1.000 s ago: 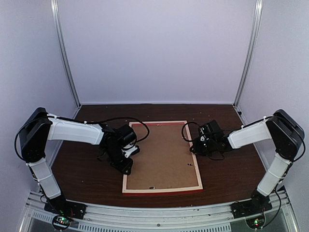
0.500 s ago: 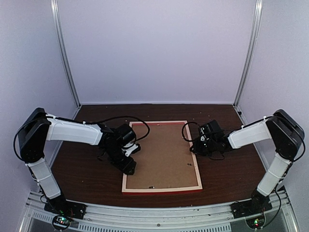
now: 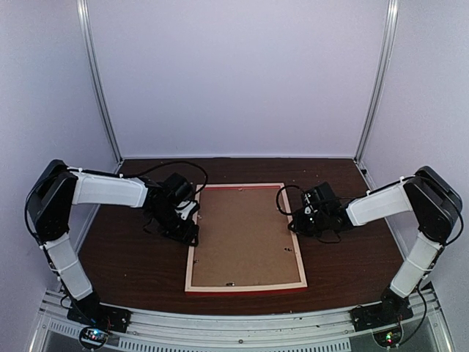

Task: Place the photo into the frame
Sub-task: Press the fastener onto the backboard.

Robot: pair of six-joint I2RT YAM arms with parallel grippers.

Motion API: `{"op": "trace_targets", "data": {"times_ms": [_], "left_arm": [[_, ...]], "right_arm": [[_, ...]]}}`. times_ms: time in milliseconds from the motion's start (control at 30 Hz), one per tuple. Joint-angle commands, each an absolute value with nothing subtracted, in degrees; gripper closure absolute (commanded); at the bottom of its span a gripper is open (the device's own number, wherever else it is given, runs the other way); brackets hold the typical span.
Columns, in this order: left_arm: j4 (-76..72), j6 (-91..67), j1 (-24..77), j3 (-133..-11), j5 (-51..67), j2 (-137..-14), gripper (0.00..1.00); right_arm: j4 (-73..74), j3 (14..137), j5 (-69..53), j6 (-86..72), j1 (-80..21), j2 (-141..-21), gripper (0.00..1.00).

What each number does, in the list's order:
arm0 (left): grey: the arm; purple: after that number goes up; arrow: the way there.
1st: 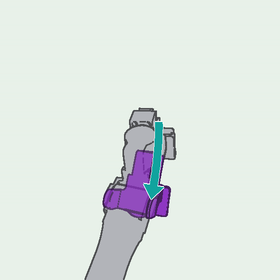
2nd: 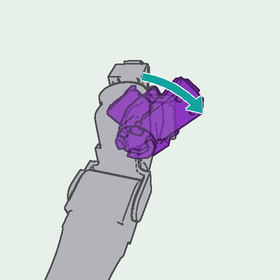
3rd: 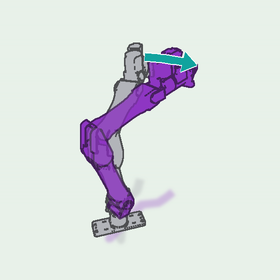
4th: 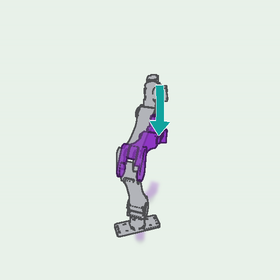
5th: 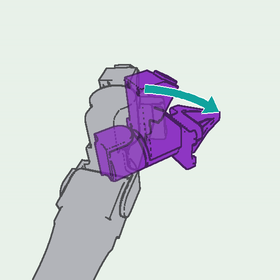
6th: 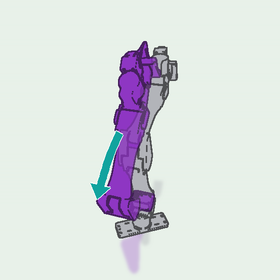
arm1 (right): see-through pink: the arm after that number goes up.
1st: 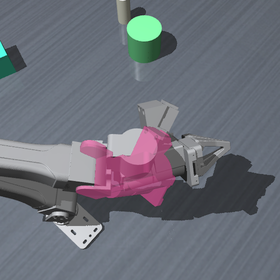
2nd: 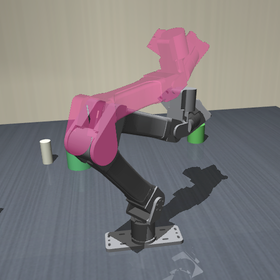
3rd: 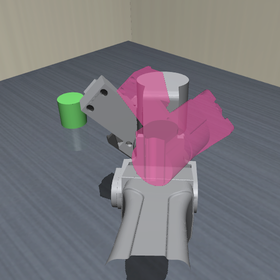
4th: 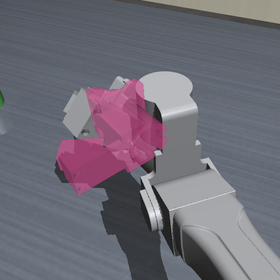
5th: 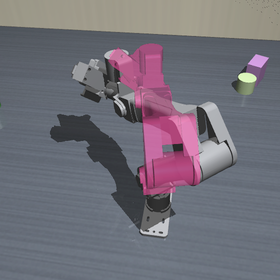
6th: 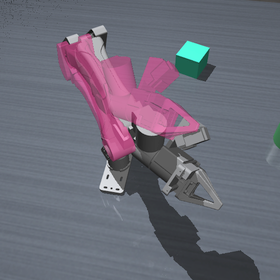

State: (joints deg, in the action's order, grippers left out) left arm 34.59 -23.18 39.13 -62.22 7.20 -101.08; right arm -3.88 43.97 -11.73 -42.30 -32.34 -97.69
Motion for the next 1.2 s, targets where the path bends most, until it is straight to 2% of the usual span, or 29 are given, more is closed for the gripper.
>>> {"op": "trace_targets", "data": {"times_ms": [0,100,400,700,800,967,1167], "left_arm": [[32.3,-24.83,37.51,-65.65,9.39,-104.75,0.34],[32.5,-25.04,36.94,-67.19,9.93,-106.78,0.39],[33.21,-26.68,36.47,-68.91,8.48,-109.15,0.66],[34.3,-27.08,36.47,-67.85,5.15,-108.76,0.82],[34.54,-27.51,36.47,-67.4,4.62,-108.17,0.83],[33.75,-28.96,36.47,-66.56,4.93,-107.07,0.83],[33.31,-29.59,36.56,-66.45,4.58,-106.52,0.81]], "right_arm": [[0.11,41.28,-14.5,-44.8,-32.66,-100.38,1.0],[0.12,40.69,-14.25,-45.33,-33.07,-99.92,1.0],[-2.62,38.18,-14.16,-47.42,-34.4,-97.62,1.0],[-1.12,37.29,-13.76,-47.63,-35.02,-94.36,0.94],[0.9,38.14,-13.99,-45.97,-34.99,-93.99,0.86],[3.59,39.43,-16.35,-42.75,-35.28,-92.81,0.64],[5.8,39.31,-17.22,-40.43,-37.05,-90.97,0.48]]}}
